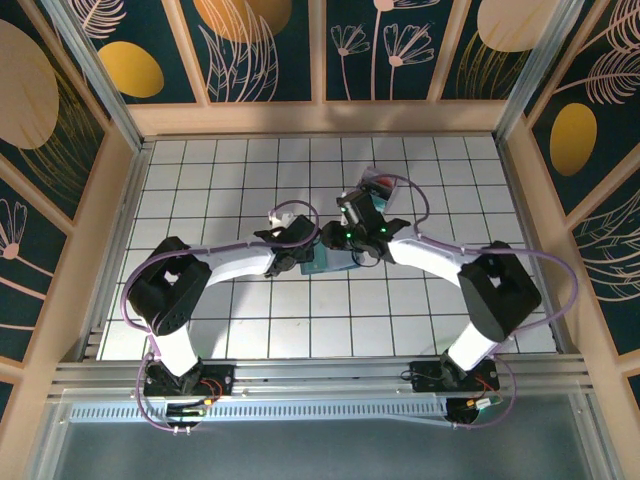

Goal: Take the credit cards out of the card holder

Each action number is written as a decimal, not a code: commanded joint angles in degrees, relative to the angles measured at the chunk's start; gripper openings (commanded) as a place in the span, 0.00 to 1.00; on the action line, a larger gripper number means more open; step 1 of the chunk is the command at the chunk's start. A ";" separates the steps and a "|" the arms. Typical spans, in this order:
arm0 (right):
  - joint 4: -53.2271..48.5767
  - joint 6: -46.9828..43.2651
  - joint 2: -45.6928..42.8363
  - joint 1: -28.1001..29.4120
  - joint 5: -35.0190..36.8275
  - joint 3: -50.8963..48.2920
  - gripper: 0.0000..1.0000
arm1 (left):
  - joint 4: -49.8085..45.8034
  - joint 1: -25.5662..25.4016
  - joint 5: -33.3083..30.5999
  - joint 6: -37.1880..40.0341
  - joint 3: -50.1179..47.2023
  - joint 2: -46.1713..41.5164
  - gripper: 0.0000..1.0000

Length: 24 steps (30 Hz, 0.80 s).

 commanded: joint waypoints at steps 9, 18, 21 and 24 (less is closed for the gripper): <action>-4.16 -0.48 6.92 0.16 -5.39 4.16 0.24 | 1.69 2.08 2.59 -0.61 -4.15 0.30 0.99; -4.96 -0.83 10.58 0.16 -5.71 5.61 0.24 | 3.24 2.09 4.35 -0.06 -4.53 0.25 0.99; -5.08 -0.84 11.04 -0.02 -5.16 5.53 0.24 | 3.55 2.10 4.72 0.18 -4.54 -0.20 0.99; -4.90 -0.64 11.33 -0.43 -4.99 5.11 0.25 | 3.38 2.09 4.42 0.22 -4.60 -0.12 0.99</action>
